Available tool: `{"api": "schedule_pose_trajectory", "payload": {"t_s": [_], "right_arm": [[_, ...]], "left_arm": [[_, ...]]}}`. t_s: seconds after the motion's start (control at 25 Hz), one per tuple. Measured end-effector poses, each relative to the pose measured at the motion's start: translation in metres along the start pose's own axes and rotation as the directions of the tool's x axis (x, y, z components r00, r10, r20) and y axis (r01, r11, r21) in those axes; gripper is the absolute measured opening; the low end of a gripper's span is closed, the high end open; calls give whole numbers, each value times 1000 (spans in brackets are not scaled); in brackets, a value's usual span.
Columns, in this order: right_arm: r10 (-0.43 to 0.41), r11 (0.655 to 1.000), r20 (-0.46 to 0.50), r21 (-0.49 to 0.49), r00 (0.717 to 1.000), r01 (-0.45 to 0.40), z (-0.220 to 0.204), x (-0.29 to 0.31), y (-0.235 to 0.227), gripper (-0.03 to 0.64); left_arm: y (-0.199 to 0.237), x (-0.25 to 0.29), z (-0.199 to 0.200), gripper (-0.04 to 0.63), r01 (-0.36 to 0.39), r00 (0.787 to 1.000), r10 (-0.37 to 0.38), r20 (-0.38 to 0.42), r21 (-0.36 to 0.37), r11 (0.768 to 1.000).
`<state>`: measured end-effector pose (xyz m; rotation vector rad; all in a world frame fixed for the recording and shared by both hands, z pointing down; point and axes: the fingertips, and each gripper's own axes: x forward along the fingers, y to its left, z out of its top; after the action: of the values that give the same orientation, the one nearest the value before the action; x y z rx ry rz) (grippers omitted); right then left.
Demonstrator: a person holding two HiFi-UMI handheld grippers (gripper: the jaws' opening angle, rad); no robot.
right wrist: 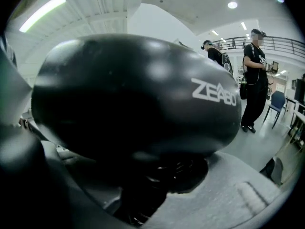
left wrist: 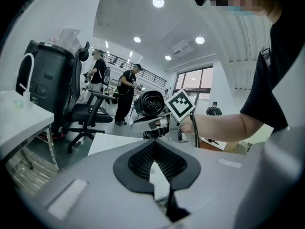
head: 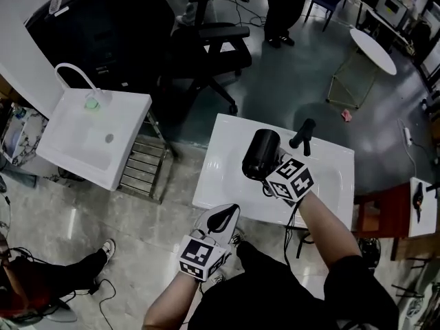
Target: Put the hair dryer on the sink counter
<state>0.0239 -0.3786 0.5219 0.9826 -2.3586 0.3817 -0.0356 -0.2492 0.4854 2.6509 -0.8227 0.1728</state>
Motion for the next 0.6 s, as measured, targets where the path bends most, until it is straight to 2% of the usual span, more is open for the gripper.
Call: {"api": "schedule_pose_trajectory", "payload": {"t_s": [0.32, 0.6], "right_arm": [[-4, 996, -183, -91, 983, -13, -18, 51, -49, 169], [6, 988, -334, -142, 943, -57, -39, 94, -86, 169]], "left_arm": [[15, 25, -10, 3, 14, 1000, -15, -24, -42, 999], [29, 43, -11, 3, 3, 999, -5, -32, -64, 998]]}}
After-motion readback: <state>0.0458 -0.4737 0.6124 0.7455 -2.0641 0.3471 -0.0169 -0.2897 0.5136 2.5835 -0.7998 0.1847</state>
